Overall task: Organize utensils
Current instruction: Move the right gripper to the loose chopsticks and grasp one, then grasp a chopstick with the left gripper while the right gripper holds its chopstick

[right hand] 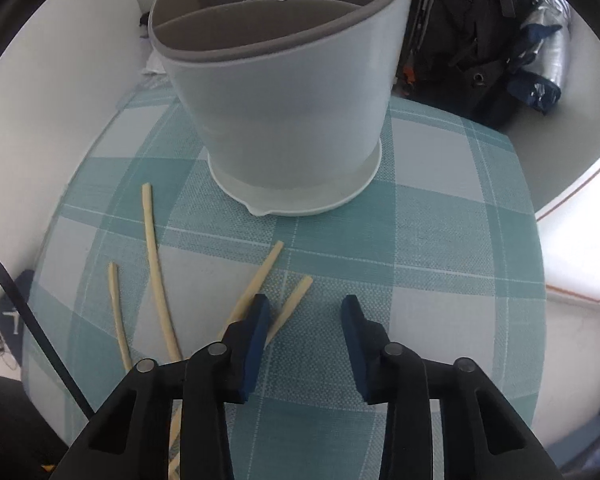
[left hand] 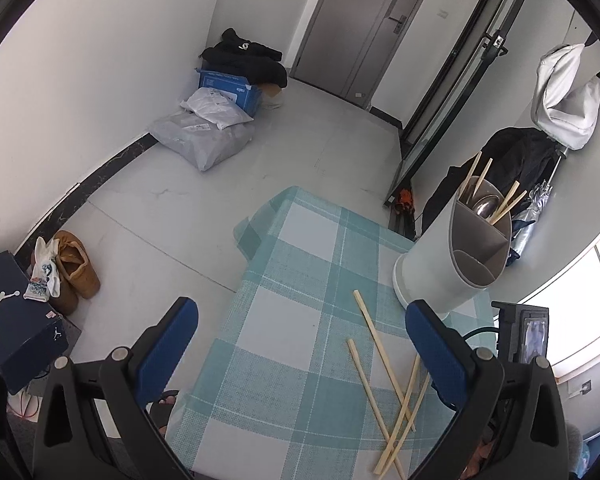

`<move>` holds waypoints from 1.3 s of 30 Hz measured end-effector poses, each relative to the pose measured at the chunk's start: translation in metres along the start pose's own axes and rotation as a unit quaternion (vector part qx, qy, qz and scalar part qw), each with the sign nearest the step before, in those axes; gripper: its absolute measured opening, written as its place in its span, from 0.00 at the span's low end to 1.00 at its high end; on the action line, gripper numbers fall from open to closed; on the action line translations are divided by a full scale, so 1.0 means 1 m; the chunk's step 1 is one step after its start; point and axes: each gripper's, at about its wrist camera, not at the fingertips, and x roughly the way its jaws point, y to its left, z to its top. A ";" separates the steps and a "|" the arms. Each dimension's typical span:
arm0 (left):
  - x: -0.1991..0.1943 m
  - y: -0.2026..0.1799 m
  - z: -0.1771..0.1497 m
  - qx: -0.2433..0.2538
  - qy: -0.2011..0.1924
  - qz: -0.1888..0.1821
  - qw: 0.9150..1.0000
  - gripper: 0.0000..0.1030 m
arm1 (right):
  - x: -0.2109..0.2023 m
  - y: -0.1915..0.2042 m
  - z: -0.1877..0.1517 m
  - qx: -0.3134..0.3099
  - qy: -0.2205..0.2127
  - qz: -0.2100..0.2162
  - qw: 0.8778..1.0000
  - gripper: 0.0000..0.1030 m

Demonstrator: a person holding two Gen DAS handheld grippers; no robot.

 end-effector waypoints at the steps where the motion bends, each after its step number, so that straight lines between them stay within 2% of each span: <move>1: 0.000 0.001 0.001 -0.002 0.002 -0.001 1.000 0.99 | 0.001 0.003 0.001 0.001 0.005 -0.003 1.000 0.27; 3: 0.001 0.003 0.001 -0.008 0.006 -0.006 1.000 0.99 | 0.002 0.007 0.004 -0.003 0.008 -0.002 1.000 0.21; 7: 0.001 0.002 0.002 -0.005 0.005 -0.005 1.000 0.99 | 0.005 0.011 0.012 -0.013 0.007 -0.001 1.000 0.19; 10: 0.002 0.002 0.002 -0.002 0.006 -0.001 1.000 0.99 | 0.005 0.015 0.014 -0.033 0.000 0.020 0.999 0.06; 13: 0.006 0.002 0.000 0.001 0.011 0.001 1.000 0.99 | 0.002 0.008 0.011 -0.025 0.004 0.059 0.998 0.05; 18: 0.016 0.000 -0.004 -0.004 0.034 -0.005 0.999 0.99 | -0.012 -0.014 -0.001 -0.019 -0.006 0.092 0.996 0.05; 23: 0.032 -0.012 -0.013 0.014 0.069 0.011 0.997 0.99 | -0.025 -0.045 -0.010 0.034 -0.027 0.147 0.988 0.05; 25: 0.043 -0.017 -0.019 0.020 0.094 0.014 0.995 0.99 | -0.025 -0.060 -0.013 0.064 -0.031 0.184 0.980 0.05; 30: 0.071 -0.028 -0.039 0.030 0.156 0.027 0.987 0.99 | -0.022 -0.091 -0.016 0.127 -0.047 0.245 0.960 0.05; 35: 0.087 -0.040 -0.044 0.049 0.170 0.072 0.982 0.98 | -0.024 -0.114 -0.021 0.175 -0.071 0.301 0.935 0.05; 39: 0.099 -0.048 -0.045 0.068 0.167 0.111 0.977 0.98 | -0.020 -0.129 -0.020 0.222 -0.072 0.338 0.912 0.05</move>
